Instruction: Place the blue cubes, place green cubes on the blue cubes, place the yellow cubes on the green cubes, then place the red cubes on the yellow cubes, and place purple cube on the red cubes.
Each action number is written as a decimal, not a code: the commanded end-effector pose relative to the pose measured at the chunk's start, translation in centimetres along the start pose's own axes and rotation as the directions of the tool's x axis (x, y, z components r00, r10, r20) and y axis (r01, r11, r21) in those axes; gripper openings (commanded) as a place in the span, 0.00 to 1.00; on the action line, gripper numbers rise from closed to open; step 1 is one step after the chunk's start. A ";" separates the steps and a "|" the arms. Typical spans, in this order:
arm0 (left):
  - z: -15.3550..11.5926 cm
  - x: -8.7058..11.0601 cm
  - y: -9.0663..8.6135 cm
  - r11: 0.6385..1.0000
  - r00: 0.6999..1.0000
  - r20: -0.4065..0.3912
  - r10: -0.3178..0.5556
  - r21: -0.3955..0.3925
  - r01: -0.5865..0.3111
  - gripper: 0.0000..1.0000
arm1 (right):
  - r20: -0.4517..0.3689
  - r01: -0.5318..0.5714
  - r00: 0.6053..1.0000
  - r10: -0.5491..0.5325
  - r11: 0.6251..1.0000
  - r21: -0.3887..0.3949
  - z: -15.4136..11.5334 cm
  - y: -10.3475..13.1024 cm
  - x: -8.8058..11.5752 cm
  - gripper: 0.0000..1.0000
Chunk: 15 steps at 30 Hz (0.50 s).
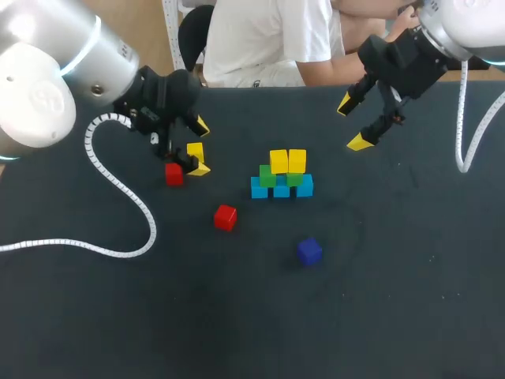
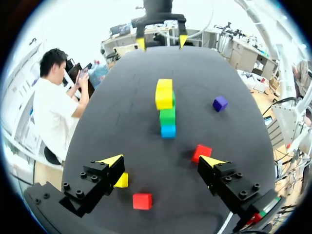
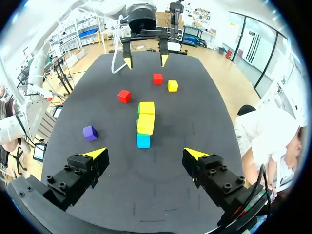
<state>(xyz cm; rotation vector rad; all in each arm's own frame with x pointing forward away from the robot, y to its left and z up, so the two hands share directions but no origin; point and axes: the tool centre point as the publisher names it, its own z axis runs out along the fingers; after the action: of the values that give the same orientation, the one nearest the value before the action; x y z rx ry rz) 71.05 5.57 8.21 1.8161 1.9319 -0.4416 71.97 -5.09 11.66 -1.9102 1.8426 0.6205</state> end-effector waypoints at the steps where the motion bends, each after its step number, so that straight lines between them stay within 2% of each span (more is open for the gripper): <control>1: -0.2 -1.8 2.7 1.000 0.981 -0.195 -0.004 0.025 0.009 1.00 | 0.002 0.001 1.000 -0.001 1.000 -0.001 0.0 -0.1 0.0 1.00; 6: 0.1 -1.2 4.7 1.000 0.964 -0.264 0.003 0.022 0.003 1.00 | 0.002 0.001 1.000 -0.001 1.000 -0.001 0.0 -0.1 0.0 1.00; 11: 1.1 1.1 6.3 0.999 0.961 -0.275 -0.012 0.047 0.025 1.00 | 0.002 0.001 1.000 -0.001 1.000 -0.001 0.0 -0.1 0.0 1.00; 15: 1.3 2.6 6.9 0.998 0.969 -0.245 -0.031 0.052 0.045 1.00 | 0.002 0.001 1.000 -0.001 1.000 -0.001 0.0 -0.1 0.0 1.00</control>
<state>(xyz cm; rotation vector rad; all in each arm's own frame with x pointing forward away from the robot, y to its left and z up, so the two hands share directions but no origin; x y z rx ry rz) 76.45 7.22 6.83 1.9257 2.1336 -0.2241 71.98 -5.11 11.63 -1.9099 1.8423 0.6208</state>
